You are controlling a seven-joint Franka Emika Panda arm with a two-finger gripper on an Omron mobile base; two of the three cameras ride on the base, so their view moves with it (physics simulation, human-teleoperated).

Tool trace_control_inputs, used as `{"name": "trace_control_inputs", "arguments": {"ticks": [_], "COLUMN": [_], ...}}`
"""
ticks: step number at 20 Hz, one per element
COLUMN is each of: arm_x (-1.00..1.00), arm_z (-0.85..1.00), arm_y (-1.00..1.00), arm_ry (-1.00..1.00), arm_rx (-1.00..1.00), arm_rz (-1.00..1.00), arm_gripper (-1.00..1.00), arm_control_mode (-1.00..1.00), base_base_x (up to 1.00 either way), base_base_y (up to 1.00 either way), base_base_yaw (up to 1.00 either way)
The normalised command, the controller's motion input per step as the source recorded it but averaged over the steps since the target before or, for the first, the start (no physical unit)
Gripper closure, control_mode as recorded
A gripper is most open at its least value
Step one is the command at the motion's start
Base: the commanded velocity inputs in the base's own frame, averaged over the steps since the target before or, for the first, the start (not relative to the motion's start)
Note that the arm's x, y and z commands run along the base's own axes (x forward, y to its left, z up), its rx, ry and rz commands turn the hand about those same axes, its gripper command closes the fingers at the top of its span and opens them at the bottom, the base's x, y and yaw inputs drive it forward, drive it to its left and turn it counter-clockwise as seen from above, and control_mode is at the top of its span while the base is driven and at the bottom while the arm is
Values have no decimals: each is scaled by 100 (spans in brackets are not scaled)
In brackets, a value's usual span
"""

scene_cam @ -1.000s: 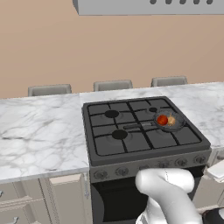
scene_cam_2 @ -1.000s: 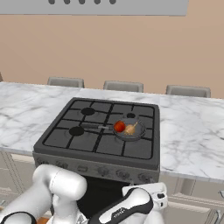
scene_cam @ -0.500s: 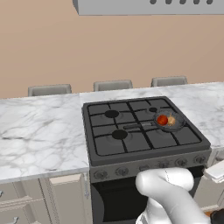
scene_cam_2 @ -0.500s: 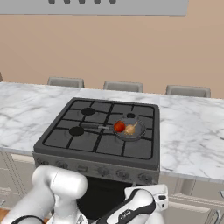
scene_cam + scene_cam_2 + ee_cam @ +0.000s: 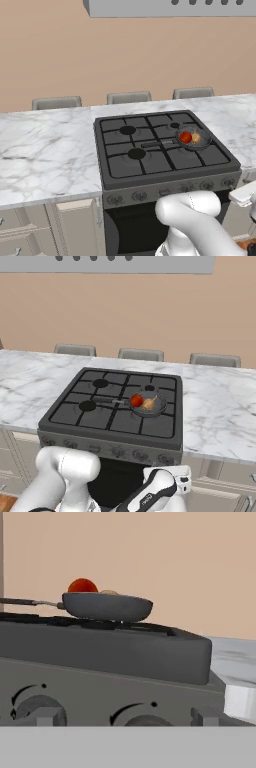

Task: Place the pan on the front right burner on the stove. Then place the tomato and the onion in the pan and turn on the front right burner.

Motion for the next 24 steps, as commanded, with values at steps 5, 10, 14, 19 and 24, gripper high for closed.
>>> {"name": "trace_control_inputs", "arguments": {"ticks": [5, 10, 14, 19, 24], "arm_x": [11, 19, 14, 7, 9], "arm_z": [-11, -11, -13, -17, -16], "arm_y": [-1, -2, -1, -1, 0], "arm_ry": [-1, 0, 0, 0, 0], "arm_rx": [0, 0, 0, 0, -1], "arm_rz": [-3, -4, -4, -3, -3], "arm_gripper": [-100, -100, -100, -100, -100], "arm_control_mode": [-100, -100, -100, -100, -100], "base_base_x": [0, 0, 0, 0, 0], "base_base_y": [0, 0, 0, 0, 0], "base_base_yaw": [0, 0, 0, 0, 0]}}
